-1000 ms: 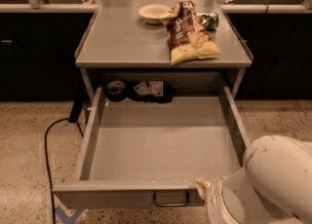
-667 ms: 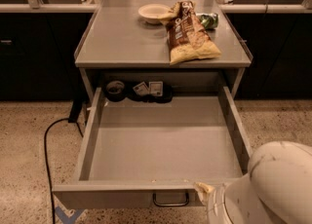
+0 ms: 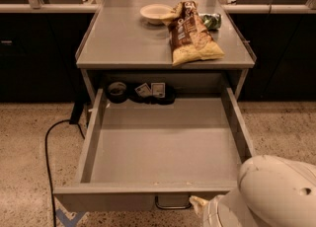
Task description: Close top drawer
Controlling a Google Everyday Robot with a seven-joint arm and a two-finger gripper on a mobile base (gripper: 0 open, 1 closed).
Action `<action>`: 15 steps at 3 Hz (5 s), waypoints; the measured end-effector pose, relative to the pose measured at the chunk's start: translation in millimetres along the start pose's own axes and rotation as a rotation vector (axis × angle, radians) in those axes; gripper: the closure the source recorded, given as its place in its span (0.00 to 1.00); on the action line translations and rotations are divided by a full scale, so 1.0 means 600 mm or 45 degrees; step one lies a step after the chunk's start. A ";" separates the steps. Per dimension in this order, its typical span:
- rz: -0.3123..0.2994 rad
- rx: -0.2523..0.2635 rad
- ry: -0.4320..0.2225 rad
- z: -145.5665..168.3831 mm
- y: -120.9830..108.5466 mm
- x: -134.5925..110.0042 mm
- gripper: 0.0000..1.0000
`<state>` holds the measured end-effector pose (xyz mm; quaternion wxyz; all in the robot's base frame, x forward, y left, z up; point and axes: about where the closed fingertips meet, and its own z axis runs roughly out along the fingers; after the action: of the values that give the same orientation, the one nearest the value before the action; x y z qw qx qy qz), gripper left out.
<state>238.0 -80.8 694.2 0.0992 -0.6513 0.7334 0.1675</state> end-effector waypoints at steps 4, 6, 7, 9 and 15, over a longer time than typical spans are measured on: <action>0.028 0.054 -0.051 0.015 -0.129 0.013 0.00; 0.011 0.049 -0.045 0.016 -0.136 0.008 0.00; -0.027 0.029 -0.049 0.013 -0.174 -0.004 0.00; -0.104 0.009 -0.148 -0.019 -0.274 -0.043 0.00; -0.067 0.031 -0.235 -0.021 -0.369 -0.019 0.00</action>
Offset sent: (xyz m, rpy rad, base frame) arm 0.0570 -0.0169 -0.0463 0.0535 0.0236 -0.0825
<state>459.5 -96.4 684.4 0.1787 -0.6508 0.7057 0.2154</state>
